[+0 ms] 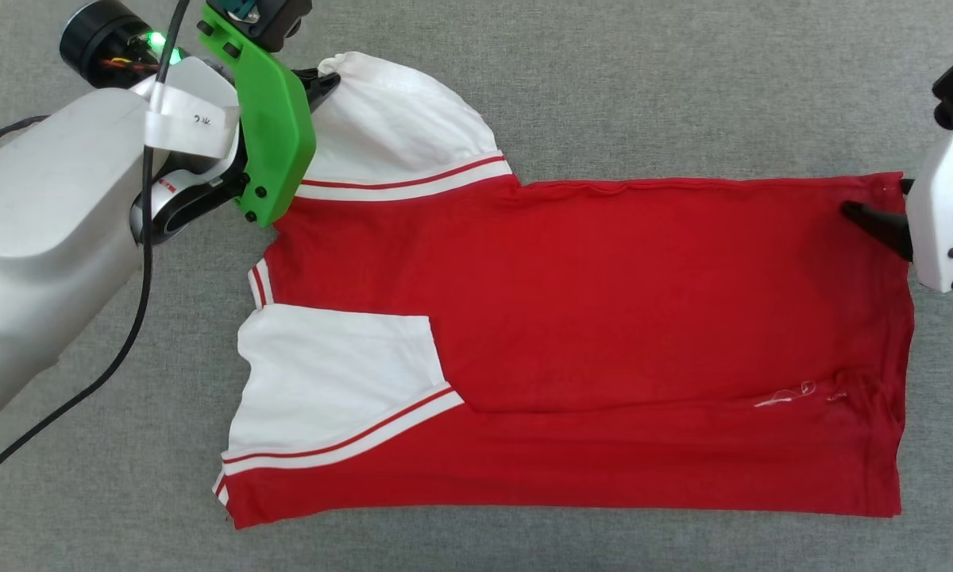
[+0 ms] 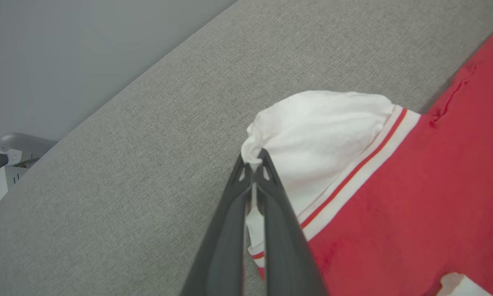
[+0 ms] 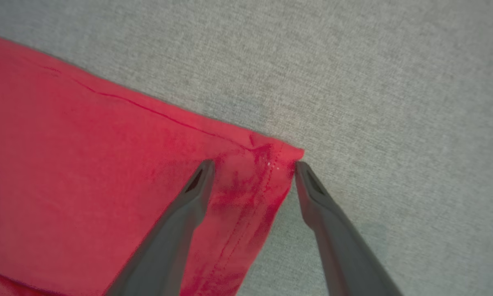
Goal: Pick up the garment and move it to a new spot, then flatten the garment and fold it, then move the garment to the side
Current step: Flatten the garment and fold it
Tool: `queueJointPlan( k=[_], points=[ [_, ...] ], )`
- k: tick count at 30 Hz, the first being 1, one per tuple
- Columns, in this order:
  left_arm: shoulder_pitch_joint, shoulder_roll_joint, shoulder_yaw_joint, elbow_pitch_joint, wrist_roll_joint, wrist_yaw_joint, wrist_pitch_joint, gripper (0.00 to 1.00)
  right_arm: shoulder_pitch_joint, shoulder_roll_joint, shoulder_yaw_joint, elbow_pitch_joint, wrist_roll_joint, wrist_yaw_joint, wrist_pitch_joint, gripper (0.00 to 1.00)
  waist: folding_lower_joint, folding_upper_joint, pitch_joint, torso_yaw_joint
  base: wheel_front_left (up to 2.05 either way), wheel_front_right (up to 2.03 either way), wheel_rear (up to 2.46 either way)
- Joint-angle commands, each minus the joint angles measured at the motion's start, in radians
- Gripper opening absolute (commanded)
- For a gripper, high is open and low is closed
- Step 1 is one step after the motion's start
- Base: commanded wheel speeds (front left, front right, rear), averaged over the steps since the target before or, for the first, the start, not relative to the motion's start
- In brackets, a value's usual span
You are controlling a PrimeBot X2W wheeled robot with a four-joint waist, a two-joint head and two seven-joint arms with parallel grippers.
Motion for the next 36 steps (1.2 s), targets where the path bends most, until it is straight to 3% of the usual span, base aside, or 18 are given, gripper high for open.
queueJointPlan(
  k=[1, 8, 9, 10, 17, 25, 36],
  points=[
    [-0.015, -0.008, -0.001, -0.006, 0.011, -0.003, -0.009, 0.0, -0.024, 0.009, 0.023, 0.026, -0.01, -0.001, -0.003, 1.0, -0.0001, 0.0, 0.012, 0.013, 0.0, 0.0, 0.0],
    [-0.019, -0.021, -0.001, -0.005, 0.018, -0.003, -0.03, 0.0, -0.015, 0.026, 0.144, 0.149, 0.012, -0.001, 0.029, 1.0, -0.0001, 0.0, 0.011, 0.024, 0.0, 0.0, 0.0],
    [-0.016, -0.021, -0.001, -0.003, 0.018, -0.003, -0.033, 0.0, -0.017, 0.026, 0.152, 0.154, 0.019, -0.001, 0.017, 0.47, -0.0001, 0.0, 0.008, 0.023, 0.0, 0.0, 0.0],
    [-0.014, -0.021, -0.001, -0.002, 0.02, -0.003, -0.037, 0.0, -0.019, 0.027, 0.155, 0.157, 0.022, -0.001, -0.001, 0.0, -0.0001, 0.0, 0.004, 0.022, 0.0, 0.0, 0.0],
    [0.011, -0.006, -0.001, 0.012, 0.029, -0.001, -0.074, 0.0, -0.042, 0.011, 0.15, 0.17, 0.041, -0.001, -0.191, 0.0, -0.0001, 0.0, -0.065, 0.014, 0.0, 0.0, 0.0],
    [0.125, 0.043, -0.003, -0.054, 0.028, 0.033, -0.116, 0.0, 0.04, -0.011, 0.172, 0.106, 0.067, -0.001, -0.339, 0.0, -0.0001, 0.0, -0.163, 0.014, 0.0, 0.0, 0.0],
    [0.341, 0.125, -0.003, -0.19, -0.015, 0.126, -0.188, 0.0, 0.258, -0.055, 0.13, 0.018, 0.092, -0.001, -0.454, 0.0, -0.0001, 0.0, -0.247, 0.036, 0.0, 0.0, 0.0]
  ],
)
